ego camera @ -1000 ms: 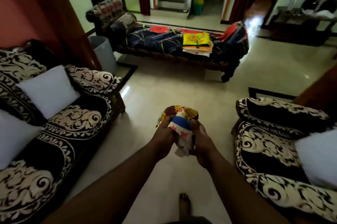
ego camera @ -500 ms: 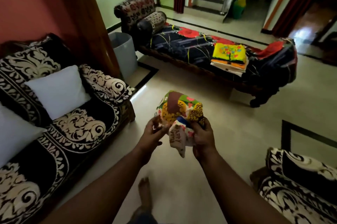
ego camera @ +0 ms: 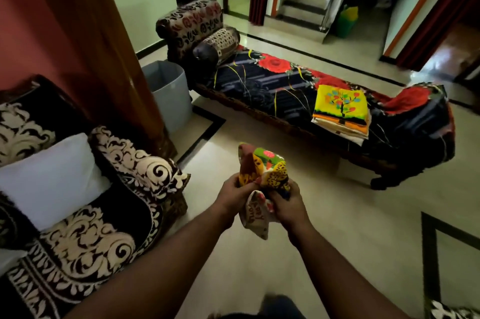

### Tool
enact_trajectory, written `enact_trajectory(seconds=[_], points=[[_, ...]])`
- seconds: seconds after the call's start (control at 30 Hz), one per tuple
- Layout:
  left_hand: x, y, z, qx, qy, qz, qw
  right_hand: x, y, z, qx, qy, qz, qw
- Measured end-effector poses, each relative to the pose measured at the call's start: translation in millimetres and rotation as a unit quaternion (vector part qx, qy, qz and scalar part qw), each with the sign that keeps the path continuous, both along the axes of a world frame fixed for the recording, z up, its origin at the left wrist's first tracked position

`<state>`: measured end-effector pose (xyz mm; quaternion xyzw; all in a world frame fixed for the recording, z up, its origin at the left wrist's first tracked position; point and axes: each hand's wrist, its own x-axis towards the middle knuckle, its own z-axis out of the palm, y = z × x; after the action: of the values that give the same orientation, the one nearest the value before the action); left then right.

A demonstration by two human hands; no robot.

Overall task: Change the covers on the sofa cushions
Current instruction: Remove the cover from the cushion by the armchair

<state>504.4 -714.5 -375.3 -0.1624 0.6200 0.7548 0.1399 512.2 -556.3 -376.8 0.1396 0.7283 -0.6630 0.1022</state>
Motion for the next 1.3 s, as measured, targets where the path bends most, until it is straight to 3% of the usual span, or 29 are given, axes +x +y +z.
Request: enact_trajectory(seconds=[0.13, 0.23, 0.33, 0.43, 0.53, 0.73, 1.0, 1.3], points=[[-104, 3, -10, 0.001, -0.001, -0.001, 1.0, -108, 2, -14, -0.093, -0.101, 0.021, 0.99], [-174, 1, -11, 0.017, -0.017, -0.03, 0.999, -196, 2, -23, -0.112, -0.07, 0.032, 0.991], [-230, -13, -10, -0.035, -0.079, -0.024, 0.996, -272, -7, -17, -0.087, -0.049, 0.038, 0.994], [-283, -38, -13, 0.008, -0.104, 0.009, 0.994, -345, -28, -8, -0.074, -0.038, 0.074, 0.994], [-341, -62, -11, 0.056, -0.059, 0.05, 0.995, -422, -62, -6, -0.06, -0.043, 0.128, 0.989], [-479, -127, -28, -0.002, 0.01, 0.154, 0.988, -570, -150, -20, -0.034, -0.055, 0.197, 0.978], [-634, -258, -51, 0.015, -0.074, 0.294, 0.953, -709, -270, -17, -0.016, -0.066, 0.24, 0.968], [-789, -383, -81, -0.067, -0.103, 0.363, 0.924, -887, -396, -54, 0.033, -0.1, 0.32, 0.942]])
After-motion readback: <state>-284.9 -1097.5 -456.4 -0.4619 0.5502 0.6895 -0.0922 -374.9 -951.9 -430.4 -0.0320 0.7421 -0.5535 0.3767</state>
